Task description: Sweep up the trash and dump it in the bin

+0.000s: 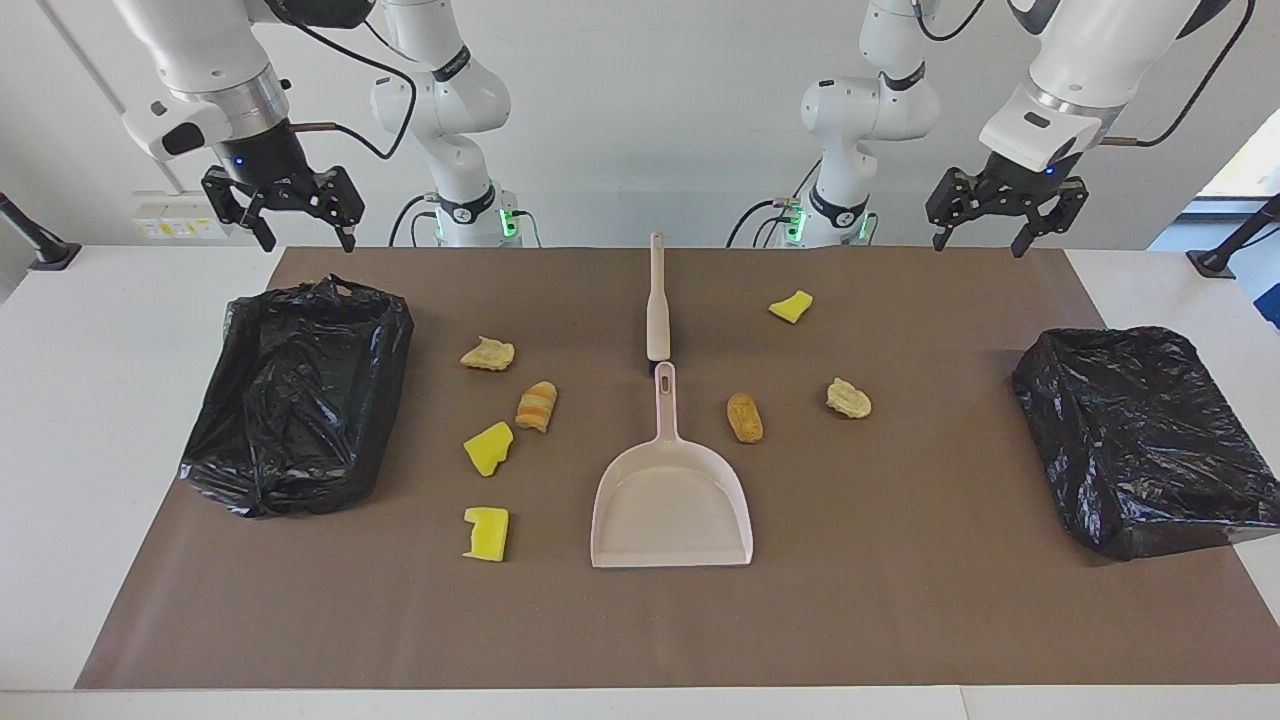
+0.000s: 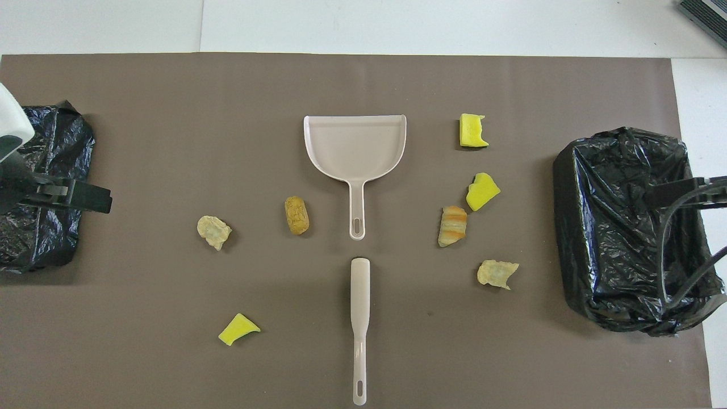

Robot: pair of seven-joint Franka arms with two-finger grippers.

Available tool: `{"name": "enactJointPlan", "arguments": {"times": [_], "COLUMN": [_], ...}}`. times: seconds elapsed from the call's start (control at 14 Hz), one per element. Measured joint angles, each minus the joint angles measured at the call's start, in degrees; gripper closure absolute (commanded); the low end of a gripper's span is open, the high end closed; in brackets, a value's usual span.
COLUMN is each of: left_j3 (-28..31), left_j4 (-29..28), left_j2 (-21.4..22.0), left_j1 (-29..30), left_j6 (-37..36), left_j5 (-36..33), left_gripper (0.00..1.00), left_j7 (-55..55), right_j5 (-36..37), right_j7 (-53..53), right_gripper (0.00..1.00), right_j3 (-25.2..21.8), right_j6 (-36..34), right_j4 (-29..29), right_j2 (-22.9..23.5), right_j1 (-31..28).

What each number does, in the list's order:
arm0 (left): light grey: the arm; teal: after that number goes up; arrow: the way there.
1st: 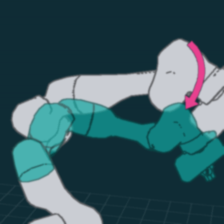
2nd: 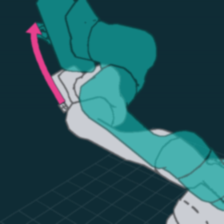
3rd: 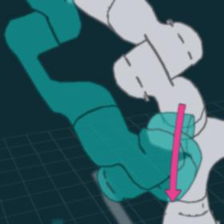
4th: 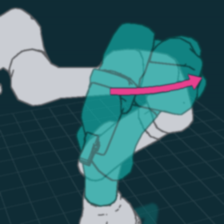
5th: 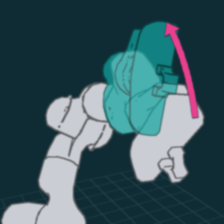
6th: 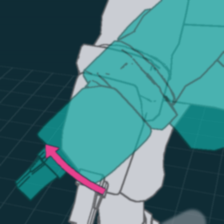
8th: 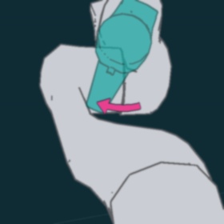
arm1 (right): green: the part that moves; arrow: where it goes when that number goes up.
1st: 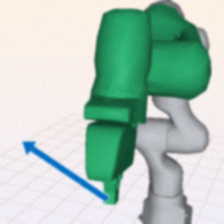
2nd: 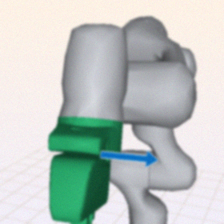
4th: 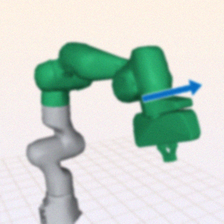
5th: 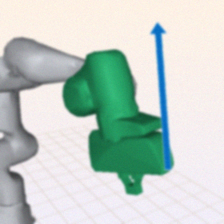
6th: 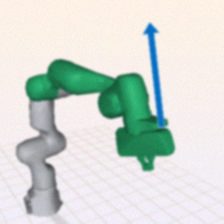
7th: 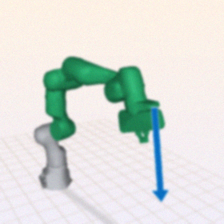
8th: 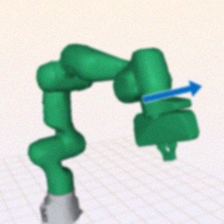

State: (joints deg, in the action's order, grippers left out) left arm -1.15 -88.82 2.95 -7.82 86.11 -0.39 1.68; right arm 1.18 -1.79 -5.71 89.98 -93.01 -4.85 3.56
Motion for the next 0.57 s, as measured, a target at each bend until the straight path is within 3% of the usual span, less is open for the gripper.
{"name": "enactJointPlan", "arguments": {"times": [0.57], "left_j3": [-0.10], "left_j4": [0.00], "left_j2": [0.02], "left_j1": [0.00], "left_j6": [1.41], "left_j5": [0.00], "left_gripper": [0.00], "left_j7": [0.02], "right_j5": [0.00], "right_j7": [0.00], "right_gripper": [0.00], "right_j3": [1.09], "right_j6": [-0.03], "right_j4": [-1.91], "right_j2": [-0.88], "right_j1": [0.09]}}
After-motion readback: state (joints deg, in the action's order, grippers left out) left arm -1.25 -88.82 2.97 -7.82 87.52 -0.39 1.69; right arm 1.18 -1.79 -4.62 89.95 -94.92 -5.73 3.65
